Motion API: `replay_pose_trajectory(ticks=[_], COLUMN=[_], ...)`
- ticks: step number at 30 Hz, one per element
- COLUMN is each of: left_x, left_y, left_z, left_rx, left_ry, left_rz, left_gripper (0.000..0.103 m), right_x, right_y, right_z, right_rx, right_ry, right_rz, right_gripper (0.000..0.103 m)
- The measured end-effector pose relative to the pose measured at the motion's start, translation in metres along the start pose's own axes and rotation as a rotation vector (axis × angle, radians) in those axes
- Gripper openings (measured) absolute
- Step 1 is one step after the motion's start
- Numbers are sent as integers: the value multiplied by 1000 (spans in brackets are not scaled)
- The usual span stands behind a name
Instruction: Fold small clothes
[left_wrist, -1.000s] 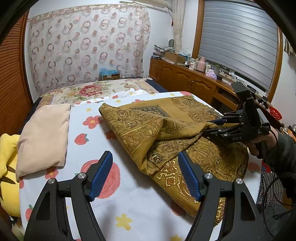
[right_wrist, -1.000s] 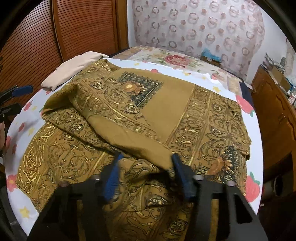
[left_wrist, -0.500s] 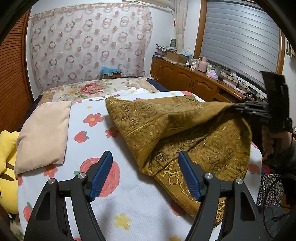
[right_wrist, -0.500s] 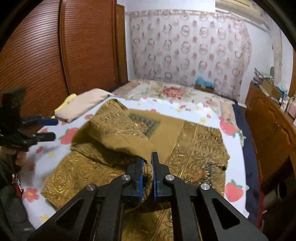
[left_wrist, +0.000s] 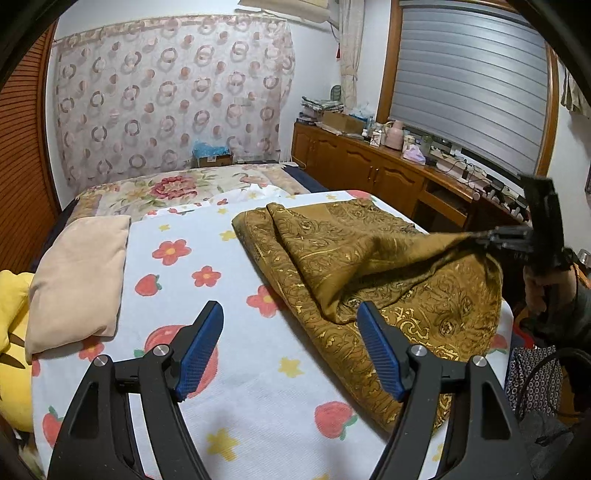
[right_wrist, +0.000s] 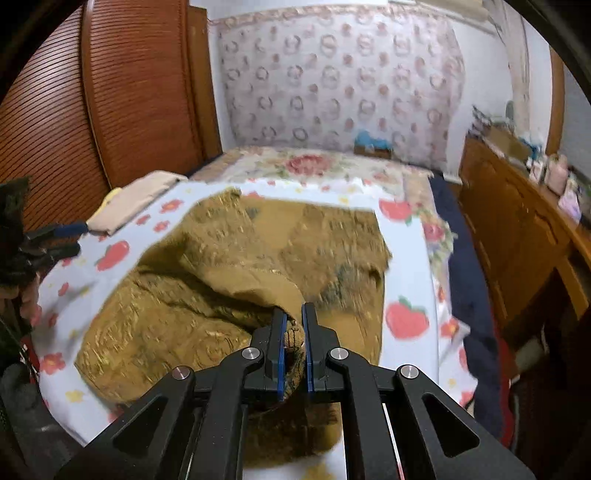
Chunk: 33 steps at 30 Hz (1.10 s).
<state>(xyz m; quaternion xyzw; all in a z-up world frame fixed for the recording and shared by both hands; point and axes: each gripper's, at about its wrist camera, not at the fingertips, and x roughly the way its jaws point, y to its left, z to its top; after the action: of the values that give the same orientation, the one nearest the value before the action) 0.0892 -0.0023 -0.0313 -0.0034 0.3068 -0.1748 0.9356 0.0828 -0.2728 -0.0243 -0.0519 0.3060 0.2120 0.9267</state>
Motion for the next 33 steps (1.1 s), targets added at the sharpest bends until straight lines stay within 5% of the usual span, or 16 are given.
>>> replay_pose_trajectory(ticks=[9, 15, 33], left_x=[-1, -3, -9], left_y=[0, 0, 12], left_z=[2, 1, -9], left_rx=[1, 2, -29], left_ry=[-5, -14, -13], left_rz=[6, 15, 28], left_gripper=[76, 76, 76], right_x=[-29, -40, 89], right_y=[-9, 5, 121], right_z=[8, 18, 46], right_rx=[22, -17, -234], right_ry=[-41, -94, 74], right_rz=[10, 13, 231], right_gripper=[14, 48, 60])
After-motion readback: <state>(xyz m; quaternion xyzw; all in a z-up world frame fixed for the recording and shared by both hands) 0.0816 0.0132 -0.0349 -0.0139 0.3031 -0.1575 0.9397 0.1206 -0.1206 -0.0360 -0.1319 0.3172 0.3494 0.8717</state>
